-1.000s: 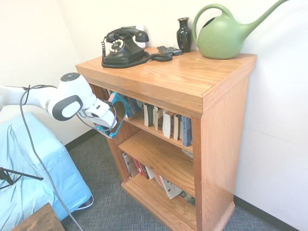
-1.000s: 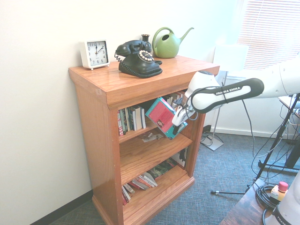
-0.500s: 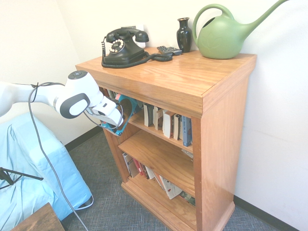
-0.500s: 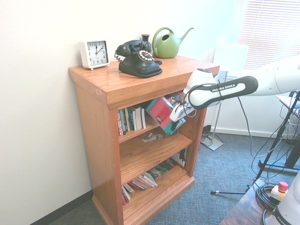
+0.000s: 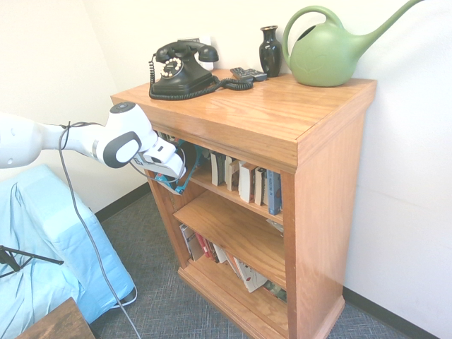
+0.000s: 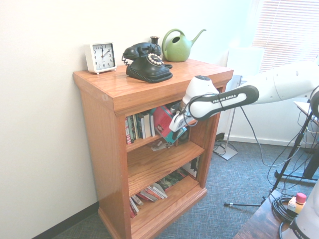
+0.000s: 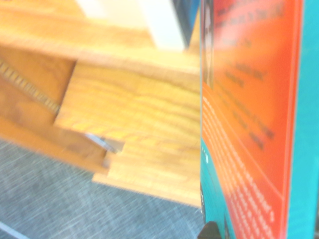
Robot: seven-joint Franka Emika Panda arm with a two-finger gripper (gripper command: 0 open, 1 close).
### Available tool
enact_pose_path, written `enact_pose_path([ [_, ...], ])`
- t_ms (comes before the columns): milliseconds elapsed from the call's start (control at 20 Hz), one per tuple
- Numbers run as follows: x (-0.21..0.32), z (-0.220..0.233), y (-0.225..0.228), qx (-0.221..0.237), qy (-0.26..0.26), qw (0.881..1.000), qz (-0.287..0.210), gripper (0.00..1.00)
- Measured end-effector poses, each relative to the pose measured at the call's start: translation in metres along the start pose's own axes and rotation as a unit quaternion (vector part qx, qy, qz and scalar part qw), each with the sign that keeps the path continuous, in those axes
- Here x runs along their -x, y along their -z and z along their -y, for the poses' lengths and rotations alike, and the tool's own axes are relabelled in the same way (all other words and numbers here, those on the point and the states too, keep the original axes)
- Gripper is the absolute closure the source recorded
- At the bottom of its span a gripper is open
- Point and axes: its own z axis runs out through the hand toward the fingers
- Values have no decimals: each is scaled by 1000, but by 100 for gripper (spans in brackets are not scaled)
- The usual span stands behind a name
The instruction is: Organize the shelf
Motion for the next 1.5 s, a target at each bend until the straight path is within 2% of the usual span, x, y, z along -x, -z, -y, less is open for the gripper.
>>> enact_pose_path([
  [700,-11,22,-5,-9,9,999,-34,100],
  [750,-11,22,-5,-10,9,999,-35,0],
  [1500,-2,36,-15,-17,20,998,-51,0],
])
